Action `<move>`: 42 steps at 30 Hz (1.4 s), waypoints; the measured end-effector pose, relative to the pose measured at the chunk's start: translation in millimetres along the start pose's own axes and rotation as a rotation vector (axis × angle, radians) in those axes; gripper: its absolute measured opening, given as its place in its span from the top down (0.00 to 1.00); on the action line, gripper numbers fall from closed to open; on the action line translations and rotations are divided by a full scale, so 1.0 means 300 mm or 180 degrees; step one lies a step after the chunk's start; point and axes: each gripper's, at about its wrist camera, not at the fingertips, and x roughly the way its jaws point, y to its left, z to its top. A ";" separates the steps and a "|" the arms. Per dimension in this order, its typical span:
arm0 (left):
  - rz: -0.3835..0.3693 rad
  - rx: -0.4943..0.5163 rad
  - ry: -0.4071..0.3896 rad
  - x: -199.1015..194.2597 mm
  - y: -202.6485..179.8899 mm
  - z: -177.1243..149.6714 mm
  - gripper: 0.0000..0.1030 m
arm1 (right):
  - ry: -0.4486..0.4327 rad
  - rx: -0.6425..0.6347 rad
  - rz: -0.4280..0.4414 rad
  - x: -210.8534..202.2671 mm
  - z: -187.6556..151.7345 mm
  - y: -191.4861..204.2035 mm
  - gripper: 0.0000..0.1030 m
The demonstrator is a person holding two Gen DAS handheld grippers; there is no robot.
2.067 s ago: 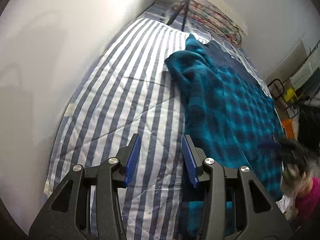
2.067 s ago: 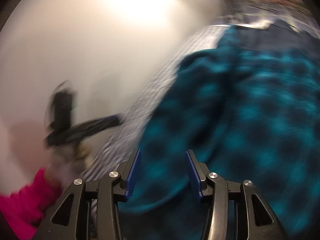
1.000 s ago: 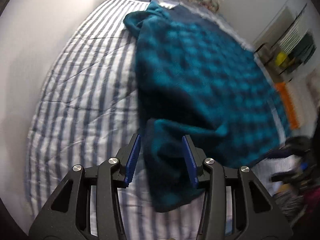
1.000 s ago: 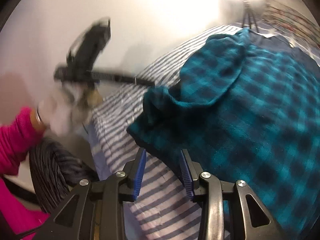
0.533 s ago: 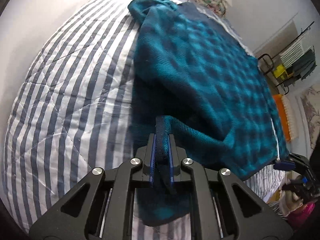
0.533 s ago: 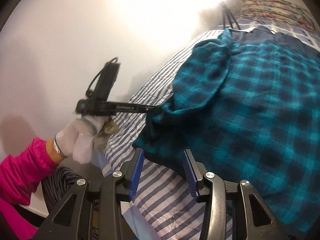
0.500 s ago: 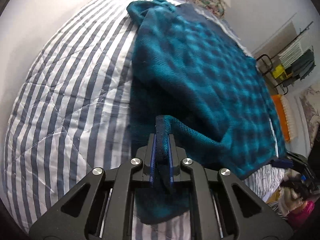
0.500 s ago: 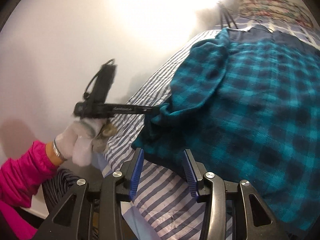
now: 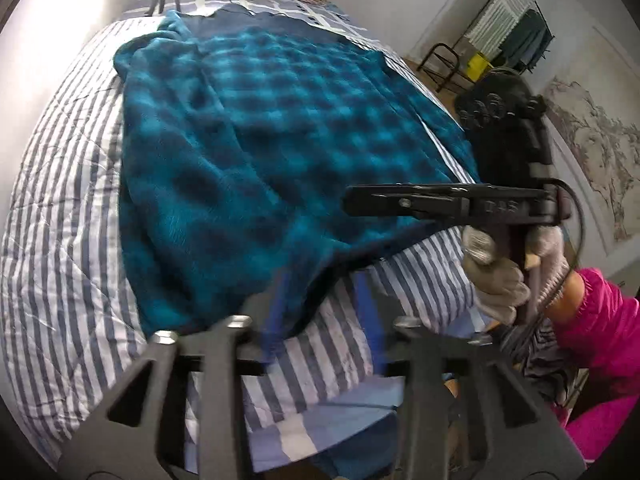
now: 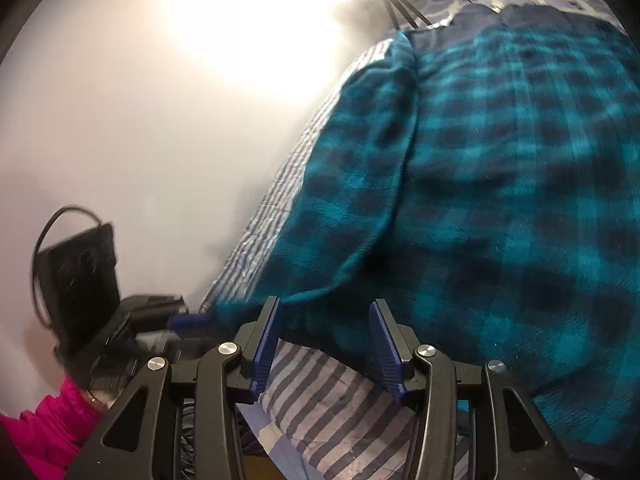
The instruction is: Fold large clothes
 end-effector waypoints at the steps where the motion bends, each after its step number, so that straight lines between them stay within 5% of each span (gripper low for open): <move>1: 0.0012 -0.0008 -0.0017 -0.010 0.006 -0.001 0.59 | 0.0016 0.0020 -0.0001 0.004 -0.005 -0.007 0.53; 8: 0.0563 -0.0703 -0.0031 0.007 0.285 0.042 0.59 | 0.0217 0.0064 -0.0002 0.062 -0.033 -0.027 0.53; 15: 0.0437 -0.1165 0.0271 0.179 0.430 0.023 0.59 | 0.0521 0.0140 -0.0042 0.187 -0.060 -0.044 0.62; 16: 0.0414 -0.1195 0.0240 0.188 0.432 0.024 0.63 | 0.0512 0.0173 -0.0006 0.195 -0.062 -0.050 0.66; 17: 0.0421 -0.1186 0.0206 0.188 0.431 0.025 0.94 | 0.0512 0.0201 0.0020 0.202 -0.062 -0.053 0.72; 18: 0.0388 -0.1185 0.0197 0.186 0.433 0.030 1.00 | 0.0509 0.0226 0.0062 0.204 -0.061 -0.055 0.76; 21: 0.0354 -0.1173 0.0069 0.140 0.420 0.040 1.00 | 0.0466 0.0315 0.0184 0.192 -0.058 -0.054 0.96; 25: 0.0369 -0.1175 -0.0153 0.036 0.416 0.061 1.00 | 0.0320 0.0452 0.0570 0.149 -0.041 -0.019 0.99; 28: 0.0642 -0.0996 -0.0283 -0.040 0.413 0.064 1.00 | 0.0234 0.0386 0.0759 0.134 -0.034 0.026 0.99; 33: 0.0620 -0.0847 0.0041 -0.007 0.433 0.088 0.98 | 0.0648 -0.0160 -0.0001 0.212 -0.061 0.085 0.94; 35: 0.0608 -0.0800 -0.0044 -0.005 0.436 0.135 0.88 | 0.0757 -0.0379 -0.0124 0.198 -0.060 0.105 0.69; 38: 0.0589 -0.0817 -0.0233 -0.023 0.480 0.225 0.71 | 0.0598 -0.0645 -0.0165 0.107 -0.001 0.131 0.62; 42: 0.0524 -0.0919 -0.0458 -0.012 0.585 0.368 0.70 | 0.0284 -0.0713 -0.0200 -0.013 0.175 0.102 0.61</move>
